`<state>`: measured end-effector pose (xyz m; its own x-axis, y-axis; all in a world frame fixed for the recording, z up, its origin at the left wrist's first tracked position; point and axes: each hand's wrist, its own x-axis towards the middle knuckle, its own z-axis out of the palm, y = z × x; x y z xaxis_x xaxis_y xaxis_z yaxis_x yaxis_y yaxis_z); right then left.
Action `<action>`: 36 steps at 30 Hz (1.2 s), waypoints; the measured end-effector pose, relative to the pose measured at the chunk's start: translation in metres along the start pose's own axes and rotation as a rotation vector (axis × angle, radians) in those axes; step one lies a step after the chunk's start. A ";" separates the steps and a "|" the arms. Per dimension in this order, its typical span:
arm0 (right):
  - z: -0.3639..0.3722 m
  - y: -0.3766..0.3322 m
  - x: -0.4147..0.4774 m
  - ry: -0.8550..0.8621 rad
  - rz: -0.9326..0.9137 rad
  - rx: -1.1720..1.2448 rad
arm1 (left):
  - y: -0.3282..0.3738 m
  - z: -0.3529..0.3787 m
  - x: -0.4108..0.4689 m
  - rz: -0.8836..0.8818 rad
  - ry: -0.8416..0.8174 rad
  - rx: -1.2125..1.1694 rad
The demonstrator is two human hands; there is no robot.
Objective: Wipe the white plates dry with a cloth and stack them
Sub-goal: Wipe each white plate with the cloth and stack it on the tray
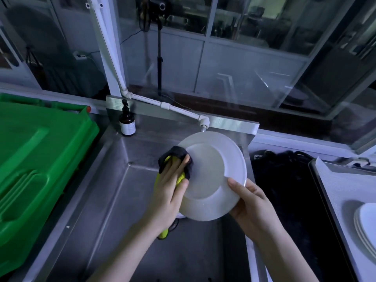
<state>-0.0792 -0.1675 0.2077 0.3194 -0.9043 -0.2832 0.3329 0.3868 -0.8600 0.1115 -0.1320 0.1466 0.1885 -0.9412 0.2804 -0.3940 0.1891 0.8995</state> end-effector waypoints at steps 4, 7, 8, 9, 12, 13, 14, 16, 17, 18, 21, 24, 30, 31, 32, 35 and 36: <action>0.005 -0.011 0.005 0.006 -0.044 0.017 | -0.003 -0.007 0.013 -0.005 0.038 -0.071; 0.006 -0.023 0.010 0.019 -0.104 0.108 | -0.007 0.000 -0.008 -0.042 0.054 -0.115; 0.008 -0.024 0.012 0.032 -0.117 0.143 | -0.006 0.006 -0.016 -0.011 0.053 -0.073; 0.011 -0.023 0.014 0.054 -0.126 0.172 | -0.002 0.014 -0.023 0.050 0.045 -0.006; 0.023 -0.011 0.020 0.122 -0.112 0.215 | 0.016 0.036 -0.031 0.294 0.001 0.286; 0.025 -0.008 0.020 0.135 -0.091 0.215 | 0.022 0.039 -0.030 0.319 -0.013 0.342; 0.025 -0.007 0.020 0.143 -0.072 0.212 | 0.026 0.039 -0.028 0.316 -0.027 0.365; 0.023 -0.011 0.020 0.151 -0.071 0.212 | 0.026 0.035 -0.024 0.301 -0.039 0.360; 0.020 -0.015 0.020 0.150 -0.088 0.226 | 0.023 0.032 -0.023 0.285 -0.034 0.337; 0.017 -0.020 0.020 0.146 -0.107 0.249 | 0.020 0.029 -0.022 0.253 -0.013 0.294; 0.011 -0.029 0.020 0.130 -0.162 0.302 | 0.013 0.025 -0.023 0.146 0.032 0.189; 0.014 -0.028 0.020 0.150 -0.170 0.289 | 0.015 0.027 -0.029 0.219 -0.013 0.256; 0.029 -0.003 0.016 0.171 -0.081 0.277 | 0.032 0.038 -0.015 0.344 -0.063 0.463; 0.029 -0.003 0.016 0.172 -0.070 0.273 | 0.031 0.036 -0.012 0.328 -0.061 0.445; 0.028 -0.004 0.016 0.177 -0.062 0.267 | 0.028 0.033 -0.010 0.300 -0.062 0.423; 0.021 -0.009 0.016 0.190 -0.066 0.256 | 0.013 0.022 -0.007 0.166 -0.018 0.270; 0.019 -0.011 0.015 0.178 -0.070 0.257 | 0.009 0.019 -0.006 0.106 0.018 0.181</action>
<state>-0.0612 -0.1822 0.2213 0.1353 -0.9389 -0.3165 0.5688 0.3351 -0.7511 0.0898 -0.1296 0.1470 0.1533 -0.9132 0.3776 -0.5677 0.2313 0.7901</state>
